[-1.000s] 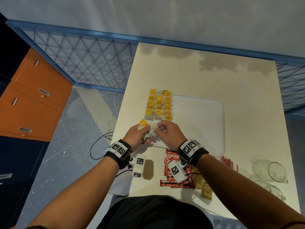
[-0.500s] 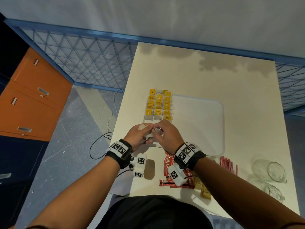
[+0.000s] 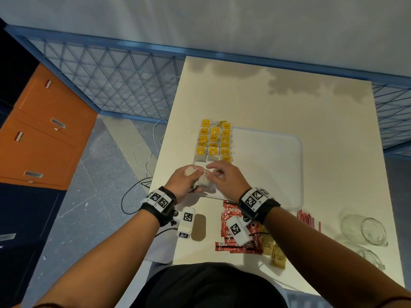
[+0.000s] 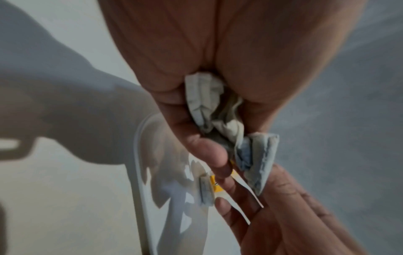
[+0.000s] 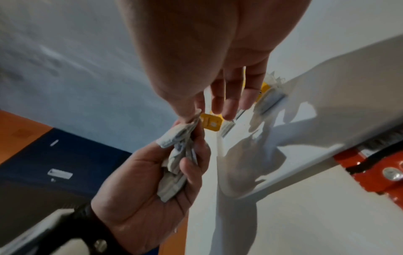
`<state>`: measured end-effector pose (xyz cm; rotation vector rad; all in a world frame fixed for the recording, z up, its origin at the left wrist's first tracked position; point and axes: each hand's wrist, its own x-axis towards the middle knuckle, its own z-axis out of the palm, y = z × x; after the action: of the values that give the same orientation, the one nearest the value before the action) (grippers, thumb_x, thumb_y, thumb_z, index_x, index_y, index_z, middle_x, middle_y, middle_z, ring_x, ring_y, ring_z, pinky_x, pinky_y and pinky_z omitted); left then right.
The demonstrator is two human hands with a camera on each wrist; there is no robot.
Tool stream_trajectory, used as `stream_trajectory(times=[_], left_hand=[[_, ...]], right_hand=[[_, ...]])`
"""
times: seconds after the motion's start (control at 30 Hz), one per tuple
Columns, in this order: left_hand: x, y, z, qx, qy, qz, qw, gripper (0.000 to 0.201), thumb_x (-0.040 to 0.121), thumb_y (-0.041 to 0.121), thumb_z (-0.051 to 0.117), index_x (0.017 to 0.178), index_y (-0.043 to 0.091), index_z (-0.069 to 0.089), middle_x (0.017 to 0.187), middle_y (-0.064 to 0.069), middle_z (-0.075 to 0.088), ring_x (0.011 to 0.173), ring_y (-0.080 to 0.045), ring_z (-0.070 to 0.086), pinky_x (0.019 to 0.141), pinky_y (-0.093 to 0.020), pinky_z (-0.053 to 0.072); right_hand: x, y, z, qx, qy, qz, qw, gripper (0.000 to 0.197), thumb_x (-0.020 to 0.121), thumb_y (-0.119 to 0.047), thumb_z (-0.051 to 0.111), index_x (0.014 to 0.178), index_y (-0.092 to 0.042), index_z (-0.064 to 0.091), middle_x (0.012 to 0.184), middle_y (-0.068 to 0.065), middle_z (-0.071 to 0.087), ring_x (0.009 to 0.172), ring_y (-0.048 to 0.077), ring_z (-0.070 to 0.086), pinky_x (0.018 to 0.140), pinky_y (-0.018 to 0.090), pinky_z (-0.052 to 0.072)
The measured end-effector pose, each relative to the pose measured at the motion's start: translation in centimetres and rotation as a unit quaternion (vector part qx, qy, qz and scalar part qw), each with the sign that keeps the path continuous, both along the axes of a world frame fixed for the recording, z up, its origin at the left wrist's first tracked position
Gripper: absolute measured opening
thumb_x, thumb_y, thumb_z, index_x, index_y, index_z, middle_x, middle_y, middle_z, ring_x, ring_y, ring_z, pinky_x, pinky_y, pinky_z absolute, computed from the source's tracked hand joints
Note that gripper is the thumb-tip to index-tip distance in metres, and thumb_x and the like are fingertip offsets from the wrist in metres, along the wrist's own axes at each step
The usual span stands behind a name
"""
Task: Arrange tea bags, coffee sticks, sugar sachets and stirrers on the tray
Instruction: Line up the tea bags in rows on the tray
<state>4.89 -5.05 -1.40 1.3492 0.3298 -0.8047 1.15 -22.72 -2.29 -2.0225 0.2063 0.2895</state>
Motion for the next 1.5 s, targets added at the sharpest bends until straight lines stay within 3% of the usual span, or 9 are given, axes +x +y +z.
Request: stream_trajectory(times=[0.17, 0.47, 0.6, 0.73, 0.87, 1.0, 1.1, 1.33, 1.5], left_hand=[[0.3, 0.3, -0.6, 0.026, -0.023, -0.013, 0.999, 0.013, 0.096, 0.021, 0.067, 0.098, 0.008, 0.068, 0.081, -0.009, 0.068, 0.072, -0.023, 0.066, 0.06, -0.033, 0.058], [0.6, 0.7, -1.1, 0.037, -0.028, -0.026, 0.999, 0.024, 0.089, 0.014, 0.075, 0.109, 0.006, 0.065, 0.077, -0.012, 0.061, 0.056, -0.021, 0.057, 0.073, -0.046, 0.06], [0.7, 0.6, -1.0, 0.029, -0.034, -0.029, 0.999, 0.027, 0.091, 0.012, 0.073, 0.116, 0.01, 0.064, 0.071, -0.009, 0.058, 0.052, -0.022, 0.053, 0.064, -0.041, 0.06], [0.9, 0.4, -0.8, 0.058, -0.056, -0.034, 0.996, 0.024, 0.092, 0.008, 0.071, 0.11, -0.007, 0.064, 0.069, -0.008, 0.057, 0.056, -0.018, 0.054, 0.055, -0.03, 0.055], [1.1, 0.4, -0.8, 0.066, -0.077, -0.06, 0.993, 0.014, 0.093, 0.009, 0.069, 0.102, -0.001, 0.067, 0.07, -0.012, 0.056, 0.059, -0.022, 0.054, 0.056, -0.032, 0.057], [1.2, 0.7, -0.7, 0.056, -0.095, -0.09, 0.99, 0.005, 0.093, 0.007, 0.069, 0.096, 0.003, 0.069, 0.078, -0.017, 0.056, 0.068, -0.026, 0.053, 0.065, -0.039, 0.058], [1.2, 0.8, -0.4, 0.049, -0.099, -0.108, 0.988, 0.005, 0.094, 0.006, 0.068, 0.097, 0.002, 0.069, 0.076, -0.014, 0.055, 0.065, -0.022, 0.054, 0.065, -0.038, 0.059], [1.2, 1.1, -0.1, 0.042, -0.085, -0.103, 0.99, 0.002, 0.095, 0.006, 0.066, 0.096, 0.006, 0.068, 0.089, -0.02, 0.058, 0.08, -0.031, 0.056, 0.058, -0.029, 0.058], [1.2, 1.3, -0.1, 0.033, -0.071, -0.08, 0.994, 0.008, 0.093, 0.01, 0.07, 0.097, 0.004, 0.068, 0.084, -0.018, 0.056, 0.071, -0.027, 0.055, 0.057, -0.029, 0.056]], right_hand=[[0.3, -0.1, 0.2, 0.036, 0.04, 0.014, 0.998, 0.01, 0.095, -0.029, 0.068, 0.101, -0.024, 0.075, 0.09, -0.014, 0.073, 0.081, -0.004, 0.066, 0.072, 0.012, 0.05], [1.0, -0.3, -0.1, 0.022, 0.011, -0.026, 0.999, 0.006, 0.093, -0.028, 0.071, 0.091, -0.023, 0.072, 0.084, -0.009, 0.072, 0.071, -0.002, 0.063, 0.069, 0.016, 0.05], [1.2, -0.1, 0.2, 0.027, -0.006, -0.035, 0.999, 0.006, 0.092, -0.025, 0.072, 0.086, -0.023, 0.071, 0.081, -0.012, 0.07, 0.071, -0.003, 0.062, 0.07, 0.014, 0.049], [0.7, 0.1, 0.3, 0.017, -0.029, -0.033, 0.999, 0.004, 0.091, -0.025, 0.073, 0.088, -0.026, 0.07, 0.086, -0.012, 0.068, 0.08, 0.001, 0.063, 0.073, 0.014, 0.049], [0.4, -0.4, -0.1, 0.022, 0.004, -0.059, 0.998, 0.011, 0.091, -0.016, 0.064, 0.095, -0.025, 0.07, 0.078, -0.015, 0.062, 0.069, 0.001, 0.057, 0.069, 0.019, 0.046], [0.2, -0.9, -0.7, 0.037, 0.043, -0.016, 0.998, 0.047, 0.093, 0.0, 0.048, 0.125, -0.03, 0.065, 0.112, -0.008, 0.065, 0.105, 0.011, 0.062, 0.094, 0.033, 0.053], [0.3, -0.8, 0.1, 0.025, 0.044, 0.076, 0.996, 0.058, 0.094, 0.005, 0.042, 0.139, -0.026, 0.06, 0.136, -0.003, 0.062, 0.126, 0.01, 0.055, 0.106, 0.025, 0.044], [0.4, -0.6, 0.4, 0.069, 0.021, 0.03, 0.997, 0.032, 0.095, -0.006, 0.056, 0.118, -0.024, 0.07, 0.109, -0.01, 0.07, 0.097, -0.003, 0.064, 0.086, 0.015, 0.048], [0.5, -0.8, 0.2, 0.051, 0.003, -0.046, 0.998, 0.015, 0.095, -0.021, 0.066, 0.093, -0.036, 0.071, 0.088, -0.011, 0.072, 0.083, 0.012, 0.07, 0.082, 0.033, 0.058]])
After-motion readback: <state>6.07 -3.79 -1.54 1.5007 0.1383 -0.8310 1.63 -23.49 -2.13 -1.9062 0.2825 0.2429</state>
